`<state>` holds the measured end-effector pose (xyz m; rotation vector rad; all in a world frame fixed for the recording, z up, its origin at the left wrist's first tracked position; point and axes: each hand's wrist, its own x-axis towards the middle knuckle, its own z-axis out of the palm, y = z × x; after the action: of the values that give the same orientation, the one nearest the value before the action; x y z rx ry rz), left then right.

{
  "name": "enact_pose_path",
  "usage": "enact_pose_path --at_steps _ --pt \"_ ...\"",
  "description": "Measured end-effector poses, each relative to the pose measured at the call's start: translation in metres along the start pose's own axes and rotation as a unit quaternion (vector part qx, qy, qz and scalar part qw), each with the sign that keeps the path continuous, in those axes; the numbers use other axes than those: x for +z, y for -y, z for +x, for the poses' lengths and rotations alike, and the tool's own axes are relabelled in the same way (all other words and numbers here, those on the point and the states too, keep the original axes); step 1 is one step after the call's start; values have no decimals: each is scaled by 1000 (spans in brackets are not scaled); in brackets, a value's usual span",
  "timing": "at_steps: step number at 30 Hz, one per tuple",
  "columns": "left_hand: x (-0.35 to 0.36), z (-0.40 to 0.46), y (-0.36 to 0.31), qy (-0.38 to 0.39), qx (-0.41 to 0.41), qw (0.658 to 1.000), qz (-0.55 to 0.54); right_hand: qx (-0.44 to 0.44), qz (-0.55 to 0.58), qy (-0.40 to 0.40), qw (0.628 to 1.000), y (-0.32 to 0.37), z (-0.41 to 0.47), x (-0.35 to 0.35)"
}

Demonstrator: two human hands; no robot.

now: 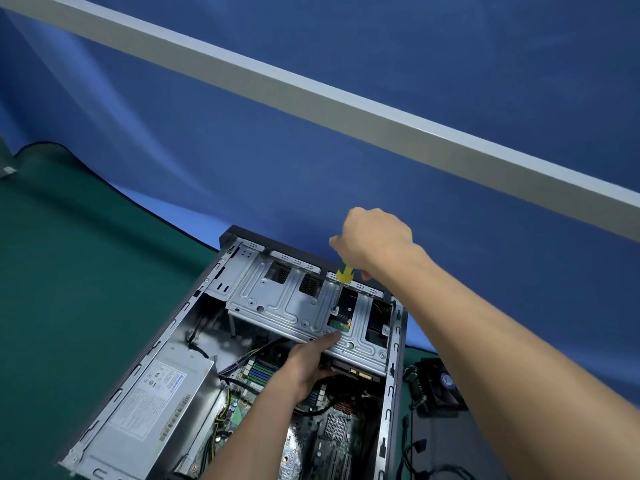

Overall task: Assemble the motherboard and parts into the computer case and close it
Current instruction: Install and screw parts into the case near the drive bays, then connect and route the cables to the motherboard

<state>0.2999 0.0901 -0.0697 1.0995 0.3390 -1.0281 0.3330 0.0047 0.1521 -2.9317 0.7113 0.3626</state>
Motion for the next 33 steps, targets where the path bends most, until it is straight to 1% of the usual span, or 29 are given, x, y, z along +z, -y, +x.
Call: enact_pose_path --at_steps 2,4,6,8,9,11,13,15,17,20,21,23,24,25,27,28,29,30,31,33 --pt "-1 1 0 -3 3 1000 6 12 24 25 999 -2 -4 -2" --pt "-1 0 0 -12 1 1000 18 26 34 67 997 -9 -13 -4" --pt "0 -2 0 -30 -1 999 44 38 39 133 990 -24 -25 0" --pt "2 -2 0 -56 10 996 67 54 84 204 974 -42 -42 14" --pt "3 -2 0 -72 20 994 75 65 105 224 967 -52 -50 25" --pt "5 -5 1 -105 35 989 93 84 116 231 962 -72 -67 49" --pt "11 -10 6 -155 55 979 118 105 137 212 962 -90 -82 74" --pt "22 -22 11 -206 91 964 143 119 187 158 962 -105 -96 99" --pt "33 -34 18 -235 109 947 192 115 232 101 961 -116 -108 121" --pt "45 -55 27 -284 119 898 314 114 308 65 942 -132 -131 150" --pt "49 -63 31 -301 138 884 331 116 333 55 934 -138 -138 159" --pt "56 -80 41 -333 204 862 323 120 359 33 925 -152 -154 176" --pt "60 -85 47 -335 239 856 313 121 358 22 926 -160 -162 184" --pt "64 -88 55 -320 265 854 314 122 350 11 929 -168 -170 192" --pt "71 -93 74 -266 287 851 351 132 335 -13 933 -184 -184 208" --pt "74 -95 83 -241 301 840 381 138 344 -22 929 -192 -190 215" --pt "78 -97 92 -222 319 819 421 146 361 -30 921 -201 -194 223" --pt "82 -99 100 -208 332 791 470 156 374 -28 914 -210 -198 229" --pt "83 -102 106 -201 342 755 522 168 379 -25 909 -218 -201 235" --pt "84 -105 114 -195 358 682 607 188 362 -24 913 -235 -206 248"
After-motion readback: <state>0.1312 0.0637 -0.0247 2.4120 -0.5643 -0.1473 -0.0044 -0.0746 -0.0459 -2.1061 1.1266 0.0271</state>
